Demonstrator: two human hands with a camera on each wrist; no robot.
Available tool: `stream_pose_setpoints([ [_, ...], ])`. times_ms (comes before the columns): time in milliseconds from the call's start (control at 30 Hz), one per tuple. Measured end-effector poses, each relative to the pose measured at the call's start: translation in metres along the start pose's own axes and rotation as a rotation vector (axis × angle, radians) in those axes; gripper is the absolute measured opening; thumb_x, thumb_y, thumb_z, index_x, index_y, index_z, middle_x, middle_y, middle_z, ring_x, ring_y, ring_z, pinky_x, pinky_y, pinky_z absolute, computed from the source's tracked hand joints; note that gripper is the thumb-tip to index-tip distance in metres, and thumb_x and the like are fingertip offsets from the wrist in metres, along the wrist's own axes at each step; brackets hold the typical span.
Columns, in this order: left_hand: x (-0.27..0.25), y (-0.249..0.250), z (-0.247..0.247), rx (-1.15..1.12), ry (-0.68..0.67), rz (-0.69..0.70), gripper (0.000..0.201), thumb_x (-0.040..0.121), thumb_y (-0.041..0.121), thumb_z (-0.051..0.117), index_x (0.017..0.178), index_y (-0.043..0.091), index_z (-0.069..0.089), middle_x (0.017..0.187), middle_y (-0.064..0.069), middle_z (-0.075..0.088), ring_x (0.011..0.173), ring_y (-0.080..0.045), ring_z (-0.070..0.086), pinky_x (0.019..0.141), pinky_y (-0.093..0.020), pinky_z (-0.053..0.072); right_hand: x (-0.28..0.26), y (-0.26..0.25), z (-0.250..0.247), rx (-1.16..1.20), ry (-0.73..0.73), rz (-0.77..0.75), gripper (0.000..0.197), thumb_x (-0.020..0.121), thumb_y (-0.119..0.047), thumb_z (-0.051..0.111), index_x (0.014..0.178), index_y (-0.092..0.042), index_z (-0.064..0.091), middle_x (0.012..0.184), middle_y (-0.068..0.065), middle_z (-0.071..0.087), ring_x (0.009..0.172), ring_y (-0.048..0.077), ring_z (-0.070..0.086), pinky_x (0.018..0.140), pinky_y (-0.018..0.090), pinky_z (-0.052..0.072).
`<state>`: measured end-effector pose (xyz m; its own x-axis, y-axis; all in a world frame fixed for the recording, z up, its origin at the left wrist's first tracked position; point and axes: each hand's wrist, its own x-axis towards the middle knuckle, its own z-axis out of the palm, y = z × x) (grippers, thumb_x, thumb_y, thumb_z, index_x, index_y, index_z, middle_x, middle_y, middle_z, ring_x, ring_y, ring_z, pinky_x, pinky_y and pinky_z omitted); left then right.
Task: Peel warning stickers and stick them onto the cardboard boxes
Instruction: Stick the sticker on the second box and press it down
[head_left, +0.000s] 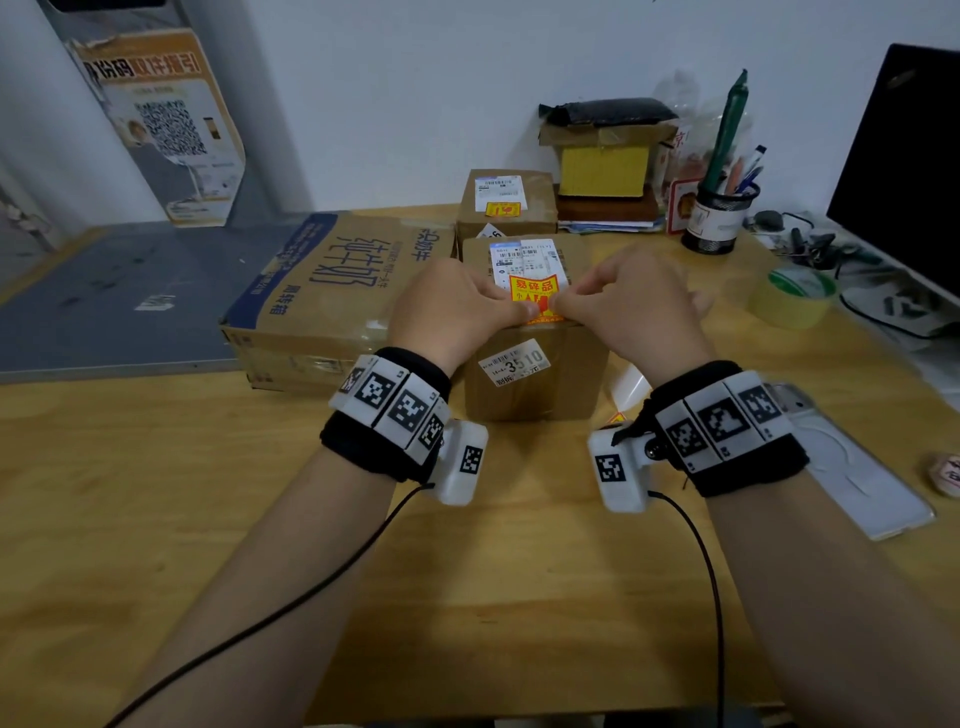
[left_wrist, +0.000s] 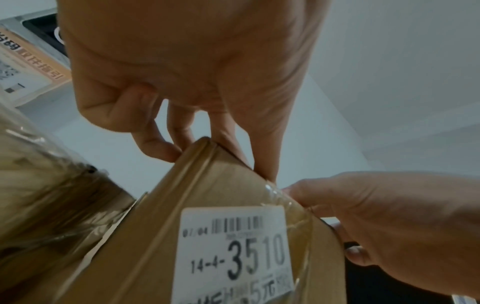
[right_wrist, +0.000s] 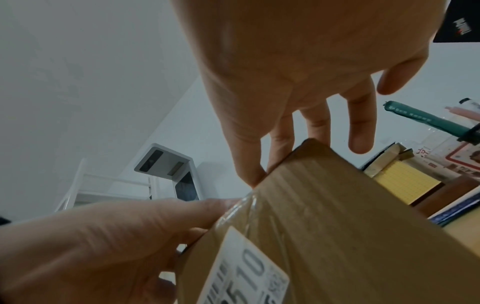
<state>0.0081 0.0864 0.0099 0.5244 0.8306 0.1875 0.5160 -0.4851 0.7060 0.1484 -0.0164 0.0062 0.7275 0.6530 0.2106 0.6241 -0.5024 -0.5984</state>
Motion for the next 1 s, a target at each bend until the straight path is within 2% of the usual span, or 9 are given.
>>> stream_pose_setpoints([
  [133,-0.004,0.002,0.004,0.069,0.058,0.008,0.034,0.071,0.056,0.080,0.089,0.026,0.081,0.084,0.013,0.075,0.070,0.004,0.060,0.052,-0.019,0.038,-0.002,0.000,0.000,-0.029,0.026,-0.005,0.028,0.078,-0.062,0.076,0.066,-0.038,0.065,0.113,-0.009,0.064,0.120,0.024,0.052,0.087,0.046,0.022],
  [300,-0.004,-0.001,0.006,-0.029,0.094,-0.028,0.032,0.069,0.052,0.083,0.088,0.027,0.080,0.084,0.014,0.075,0.073,0.004,0.064,0.055,-0.017,0.043,-0.008,-0.001,0.000,-0.061,0.044,-0.005,0.029,0.079,-0.063,0.075,0.067,-0.039,0.063,0.115,-0.007,0.065,0.118,0.024,0.055,0.088,0.046,0.021],
  [433,-0.001,-0.008,0.004,-0.172,0.095,-0.050,0.031,0.073,0.040,0.085,0.099,0.024,0.080,0.094,0.011,0.076,0.081,0.003,0.066,0.067,-0.017,0.053,-0.012,-0.003,-0.006,-0.098,0.067,-0.017,0.035,0.077,-0.061,0.076,0.100,-0.037,0.065,0.126,-0.006,0.059,0.121,0.023,0.055,0.092,0.045,0.026],
  [500,0.000,-0.011,0.002,-0.203,0.093,-0.052,0.023,0.078,0.034,0.082,0.098,0.025,0.079,0.097,0.012,0.075,0.085,0.002,0.066,0.072,-0.016,0.052,-0.015,-0.004,-0.010,-0.090,0.090,-0.124,0.035,0.082,-0.050,0.078,0.111,-0.038,0.062,0.135,-0.008,0.052,0.127,0.023,0.048,0.093,0.042,0.025],
  [600,0.003,-0.015,-0.001,-0.218,0.076,-0.049,0.015,0.085,0.028,0.076,0.099,0.024,0.079,0.101,0.011,0.074,0.086,0.003,0.061,0.067,-0.010,0.041,-0.020,-0.006,-0.007,-0.070,0.057,-0.326,0.016,0.093,-0.047,0.068,0.106,-0.041,0.074,0.125,-0.013,0.063,0.128,0.020,0.037,0.085,0.034,0.014],
  [667,0.005,-0.016,-0.003,-0.216,0.068,-0.049,0.013,0.087,0.025,0.074,0.098,0.024,0.080,0.103,0.009,0.075,0.091,-0.001,0.062,0.066,-0.008,0.038,-0.023,-0.005,0.001,-0.074,-0.015,-0.373,0.025,0.096,-0.056,0.057,0.103,-0.044,0.079,0.111,-0.011,0.069,0.128,0.018,0.036,0.081,0.033,0.011],
  [733,0.006,-0.017,-0.003,-0.222,0.060,-0.049,0.012,0.087,0.023,0.074,0.097,0.024,0.080,0.101,0.009,0.075,0.088,0.000,0.061,0.064,-0.007,0.036,-0.023,-0.005,0.008,-0.113,-0.053,-0.368,0.033,0.098,-0.061,0.049,0.103,-0.049,0.079,0.104,-0.013,0.071,0.130,0.017,0.035,0.086,0.038,0.013],
  [867,0.007,-0.017,0.000,-0.193,0.041,-0.009,0.015,0.090,0.024,0.071,0.102,0.022,0.079,0.099,0.011,0.071,0.082,0.005,0.056,0.065,-0.006,0.034,-0.015,-0.010,0.014,-0.226,-0.091,-0.295,0.043,0.102,-0.063,0.036,0.112,-0.051,0.075,0.111,-0.008,0.070,0.138,0.019,0.032,0.101,0.051,0.020],
  [1000,0.007,-0.016,0.001,-0.185,0.025,0.002,0.015,0.090,0.025,0.070,0.103,0.023,0.079,0.109,0.006,0.074,0.101,-0.007,0.062,0.080,-0.018,0.044,-0.010,-0.017,0.012,-0.285,-0.114,-0.290,0.058,0.100,-0.066,0.033,0.083,-0.038,0.080,0.101,-0.010,0.068,0.139,0.016,0.033,0.105,0.053,0.017],
])
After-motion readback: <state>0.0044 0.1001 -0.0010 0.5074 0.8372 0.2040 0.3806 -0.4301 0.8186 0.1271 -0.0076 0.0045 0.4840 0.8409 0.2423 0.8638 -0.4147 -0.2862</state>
